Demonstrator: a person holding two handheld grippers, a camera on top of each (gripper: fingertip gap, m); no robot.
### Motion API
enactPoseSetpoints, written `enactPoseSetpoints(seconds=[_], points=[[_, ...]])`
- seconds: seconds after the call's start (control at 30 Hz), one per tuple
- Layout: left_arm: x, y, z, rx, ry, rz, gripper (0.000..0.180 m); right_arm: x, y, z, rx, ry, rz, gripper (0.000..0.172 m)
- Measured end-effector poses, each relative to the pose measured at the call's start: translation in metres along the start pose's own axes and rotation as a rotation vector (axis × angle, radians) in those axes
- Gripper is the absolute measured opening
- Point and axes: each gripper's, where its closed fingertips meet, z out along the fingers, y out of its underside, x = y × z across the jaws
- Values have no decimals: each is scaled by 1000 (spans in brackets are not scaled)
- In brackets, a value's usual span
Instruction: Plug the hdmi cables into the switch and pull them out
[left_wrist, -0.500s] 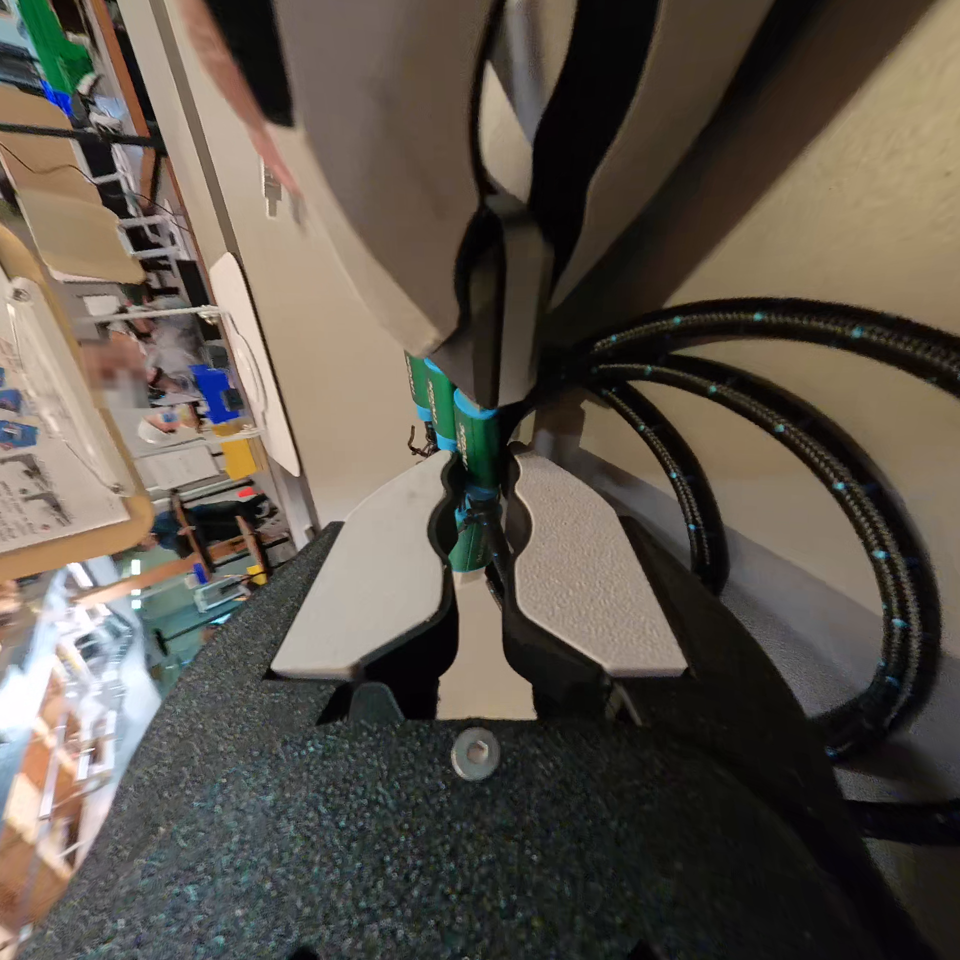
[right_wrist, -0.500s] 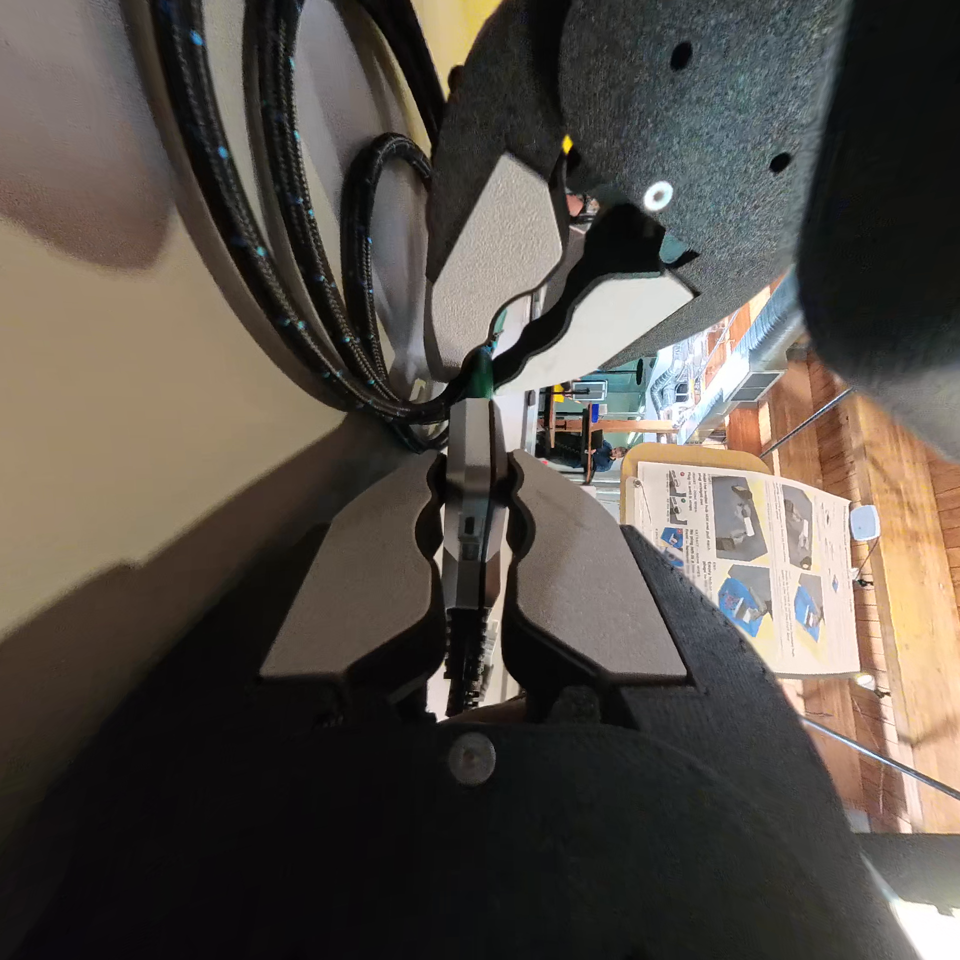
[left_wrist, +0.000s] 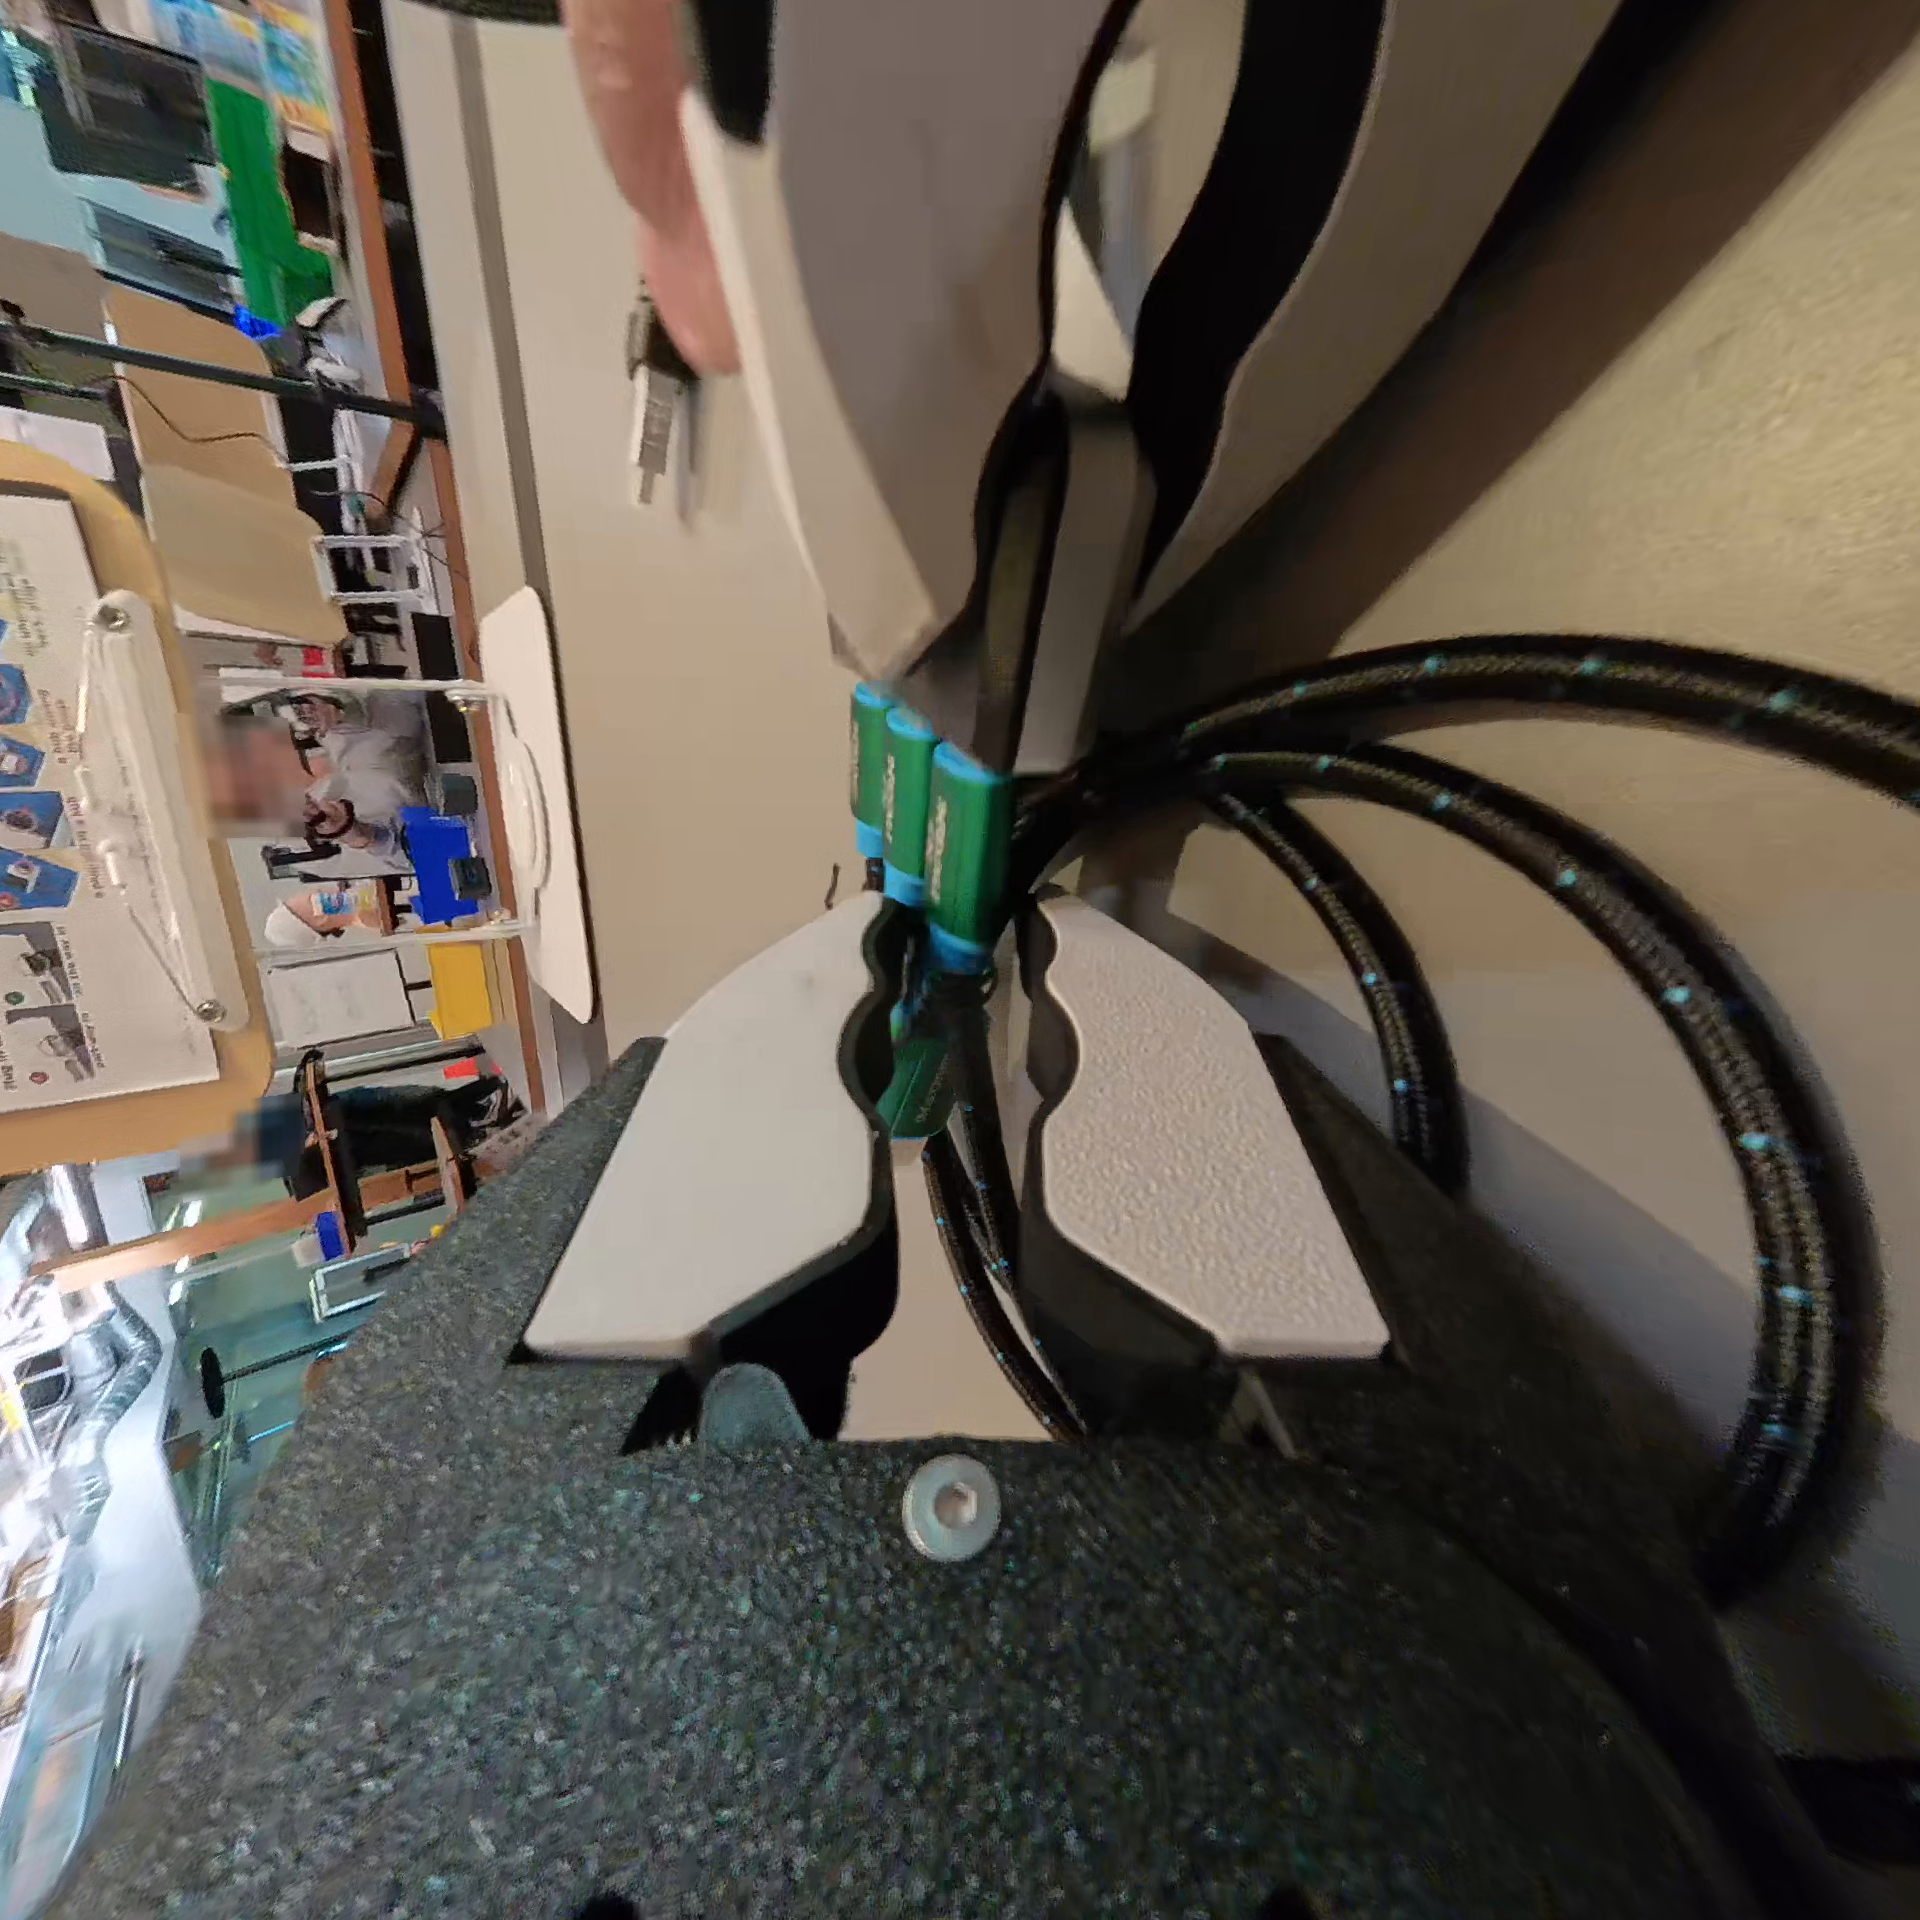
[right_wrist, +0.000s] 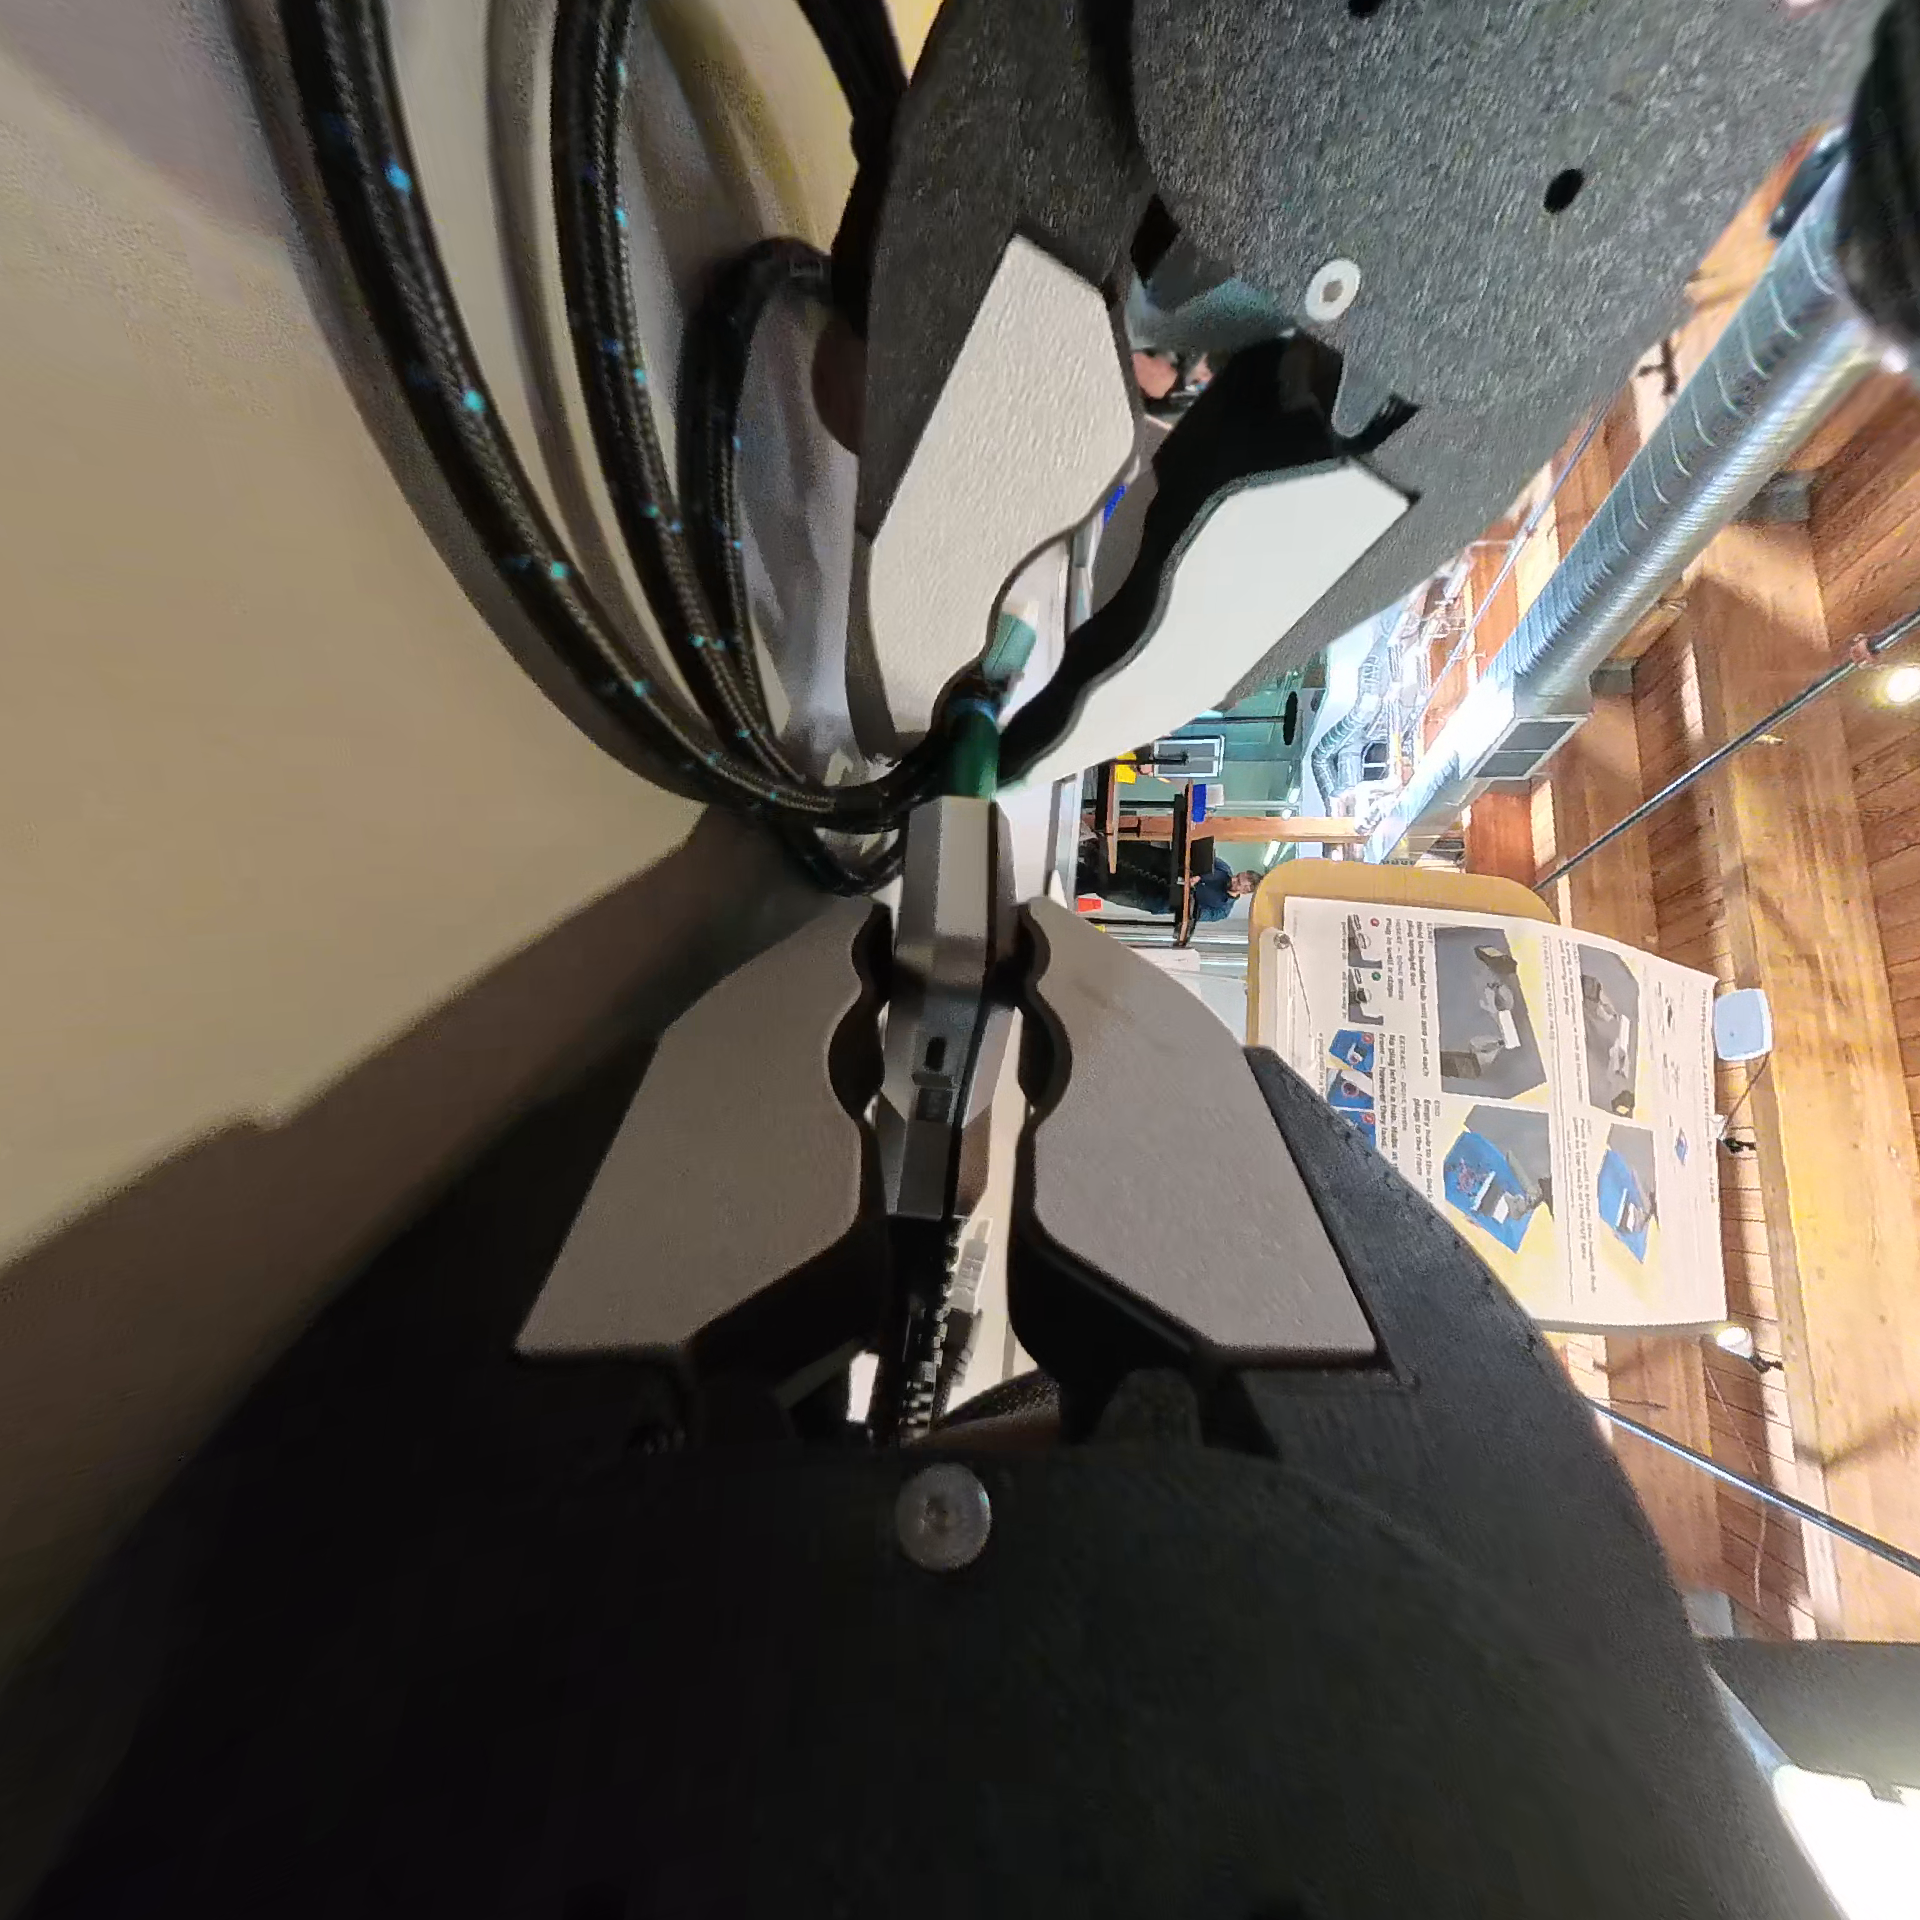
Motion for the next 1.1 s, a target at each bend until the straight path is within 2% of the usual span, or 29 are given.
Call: enactPoseSetpoints(seconds=[0.13, 0.37, 0.6, 0.77, 0.9, 1.1], points=[[-3, 11, 7, -45, -23, 14, 21, 0, 2, -1, -5, 5, -11, 21], [-3, 5, 7, -49, -66, 125, 14, 1, 1, -2, 12, -18, 45, 20], [0, -2, 5, -55, -68, 147, 13, -2, 1, -1, 25, -42, 51, 19], [-1, -3, 6, -6, -40, 34, 14, 4, 5, -1, -6, 1, 14, 24], [-6, -2, 5, 30, -31, -59, 15, 15, 14, -2, -88, 62, -20, 30], [-11, -2, 3, 45, -53, -78, 14, 23, 43, -8, -221, 79, 64, 40]])
